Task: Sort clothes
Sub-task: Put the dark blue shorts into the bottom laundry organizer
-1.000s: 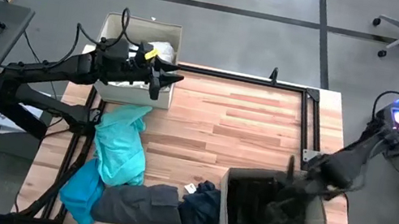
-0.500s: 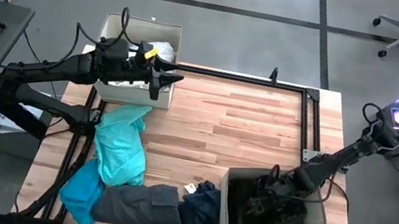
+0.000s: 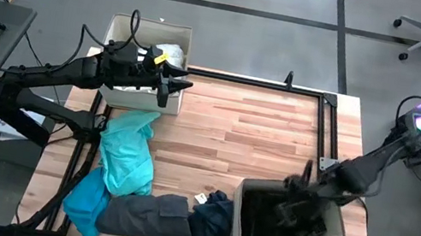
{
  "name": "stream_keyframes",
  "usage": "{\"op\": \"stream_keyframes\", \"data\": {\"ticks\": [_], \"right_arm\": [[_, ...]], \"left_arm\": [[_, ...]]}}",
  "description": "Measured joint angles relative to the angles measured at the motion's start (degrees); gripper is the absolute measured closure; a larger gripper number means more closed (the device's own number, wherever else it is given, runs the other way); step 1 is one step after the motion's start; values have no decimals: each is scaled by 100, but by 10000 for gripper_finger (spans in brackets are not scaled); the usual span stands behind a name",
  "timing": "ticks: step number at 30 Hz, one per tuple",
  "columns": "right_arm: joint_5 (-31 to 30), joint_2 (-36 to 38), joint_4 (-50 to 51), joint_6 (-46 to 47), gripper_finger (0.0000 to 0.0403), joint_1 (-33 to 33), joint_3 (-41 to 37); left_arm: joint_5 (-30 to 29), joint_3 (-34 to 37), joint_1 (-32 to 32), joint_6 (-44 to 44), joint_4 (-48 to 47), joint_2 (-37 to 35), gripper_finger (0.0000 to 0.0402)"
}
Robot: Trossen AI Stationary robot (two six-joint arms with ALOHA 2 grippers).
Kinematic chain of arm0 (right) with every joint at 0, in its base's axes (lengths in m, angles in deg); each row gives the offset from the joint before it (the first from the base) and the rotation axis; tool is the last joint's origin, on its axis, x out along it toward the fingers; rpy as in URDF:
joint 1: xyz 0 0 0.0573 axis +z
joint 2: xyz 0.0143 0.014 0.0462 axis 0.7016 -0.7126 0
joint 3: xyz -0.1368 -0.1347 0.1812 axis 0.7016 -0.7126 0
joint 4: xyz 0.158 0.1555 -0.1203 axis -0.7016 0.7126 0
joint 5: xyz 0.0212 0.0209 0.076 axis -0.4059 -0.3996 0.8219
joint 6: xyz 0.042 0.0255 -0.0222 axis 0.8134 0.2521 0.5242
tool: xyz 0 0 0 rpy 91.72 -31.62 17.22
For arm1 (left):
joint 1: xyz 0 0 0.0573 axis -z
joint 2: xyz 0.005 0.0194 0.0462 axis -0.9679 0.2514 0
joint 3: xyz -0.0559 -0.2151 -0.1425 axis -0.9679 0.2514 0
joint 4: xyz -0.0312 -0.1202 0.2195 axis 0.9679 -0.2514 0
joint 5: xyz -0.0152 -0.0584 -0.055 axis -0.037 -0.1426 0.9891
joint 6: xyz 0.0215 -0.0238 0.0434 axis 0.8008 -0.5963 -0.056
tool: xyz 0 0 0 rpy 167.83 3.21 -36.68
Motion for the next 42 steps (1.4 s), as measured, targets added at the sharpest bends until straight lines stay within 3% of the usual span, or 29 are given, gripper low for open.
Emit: {"op": "stream_keyframes", "data": {"ticks": [3,6,11,17,20,24,30,37,39,42], "right_arm": [[-1551,-75,-83,-850,199,-33,572],[-2072,-413,-532,-2219,199,-315,987],[-1438,-1362,-1500,-4040,199,-1227,1598],[16,-2679,-1826,-5722,199,-2071,2465],[930,-3335,-1811,-6390,199,-2269,2793],[1617,-4175,-1493,-7301,199,-2265,3078],[1669,-5182,-493,-8046,185,-2155,3272],[1147,-5923,-437,-8431,171,-2079,3285],[793,-6134,-412,-8540,178,-2019,3285],[281,-6356,-319,-8569,221,-1932,3314]], "left_arm": [[250,0,0,38,0,0,246],[517,0,27,38,-55,-7,246],[774,0,208,-10,-431,-141,246],[854,0,503,-6,-1005,-497,246],[853,0,610,-6,-1277,-695,246],[851,0,744,-13,-1515,-917,246],[843,0,949,-163,-1698,-1106,246],[834,0,1156,-161,-1915,-1105,246],[829,0,1176,-161,-1932,-1091,246],[827,0,1178,-159,-1944,-1089,246]]}}
